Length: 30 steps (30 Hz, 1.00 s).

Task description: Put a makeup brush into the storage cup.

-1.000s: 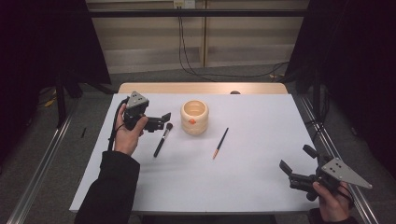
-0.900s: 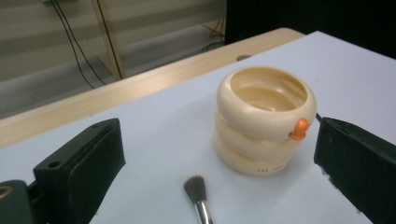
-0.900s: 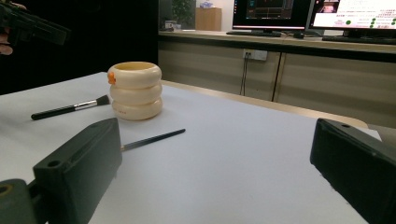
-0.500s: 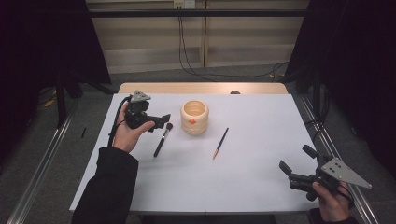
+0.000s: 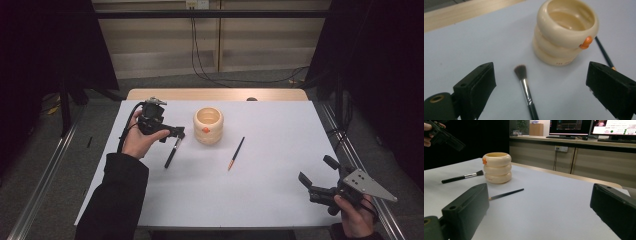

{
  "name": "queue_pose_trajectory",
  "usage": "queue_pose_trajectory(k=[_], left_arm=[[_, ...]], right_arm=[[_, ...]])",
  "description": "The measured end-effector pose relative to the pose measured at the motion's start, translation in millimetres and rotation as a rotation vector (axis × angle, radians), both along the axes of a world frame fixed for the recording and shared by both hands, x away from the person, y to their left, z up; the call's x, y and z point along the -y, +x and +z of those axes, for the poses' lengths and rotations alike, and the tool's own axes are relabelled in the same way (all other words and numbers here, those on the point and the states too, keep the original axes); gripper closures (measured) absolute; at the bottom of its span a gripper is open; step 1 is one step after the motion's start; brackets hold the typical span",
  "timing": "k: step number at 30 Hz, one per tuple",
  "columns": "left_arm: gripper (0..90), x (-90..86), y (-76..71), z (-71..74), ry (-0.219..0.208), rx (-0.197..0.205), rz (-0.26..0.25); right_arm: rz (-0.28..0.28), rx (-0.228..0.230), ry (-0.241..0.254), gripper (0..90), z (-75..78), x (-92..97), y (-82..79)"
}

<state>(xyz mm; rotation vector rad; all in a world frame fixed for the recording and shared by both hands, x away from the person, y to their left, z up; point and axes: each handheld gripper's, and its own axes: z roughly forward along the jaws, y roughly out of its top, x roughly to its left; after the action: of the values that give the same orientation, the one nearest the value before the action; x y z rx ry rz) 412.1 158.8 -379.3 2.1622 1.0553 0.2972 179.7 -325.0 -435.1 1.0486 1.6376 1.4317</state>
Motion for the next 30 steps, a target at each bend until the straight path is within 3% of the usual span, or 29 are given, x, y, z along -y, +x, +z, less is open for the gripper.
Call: queue_pose_trajectory(k=[4, 5, 7, 8, 9, 12, 13, 14, 21, 26, 30], left_arm=[[9.0, 3.4, 3.3, -3.9, 0.039, -0.029, 0.011], [9.0, 5.4, 4.9, -6.0, 0.056, -0.053, 0.016], [9.0, 5.6, 6.5, -7.1, 0.075, -0.072, 0.0], [9.0, 6.3, 9.2, -9.4, 0.09, -0.116, -0.01], [9.0, 6.3, 9.2, -9.4, 0.09, -0.116, -0.01], [9.0, 7.2, 15.8, -15.5, 0.096, -0.21, -0.038], [9.1, 7.8, 16.3, -17.1, 0.102, -0.216, -0.027], [10.0, 6.7, 18.5, -19.5, 0.143, -0.206, -0.004], [17.2, 4.1, 23.2, -25.1, 0.158, -0.277, 0.008], [27.5, 10.1, 24.3, -33.2, 0.199, -0.296, 0.021], [30.7, 15.2, 24.9, -38.8, 0.227, -0.302, 0.015]], right_arm=[[0.0, 0.001, 0.002, 1.6, -0.3, -0.7, 0.2], [0.0, 0.004, 0.0, 1.7, -0.3, -0.8, 0.2], [-0.001, 0.004, 0.001, 1.6, -0.3, -0.8, 0.2], [-0.001, 0.004, 0.0, 1.6, -0.2, -0.6, 0.3], [-0.001, 0.004, 0.0, 1.6, -0.2, -0.6, 0.3], [0.005, 0.002, 0.002, 1.6, -0.3, -0.9, 0.2], [0.005, 0.002, 0.002, 1.6, -0.3, -0.9, 0.2], [0.006, 0.002, 0.002, 1.6, -0.3, -1.0, 0.2], [0.003, 0.001, 0.0, 1.7, -0.3, -1.2, 0.4], [0.004, 0.001, -0.003, 1.7, -0.6, -2.1, 0.6], [0.005, 0.002, -0.004, 1.7, -0.5, -1.4, 0.5]])
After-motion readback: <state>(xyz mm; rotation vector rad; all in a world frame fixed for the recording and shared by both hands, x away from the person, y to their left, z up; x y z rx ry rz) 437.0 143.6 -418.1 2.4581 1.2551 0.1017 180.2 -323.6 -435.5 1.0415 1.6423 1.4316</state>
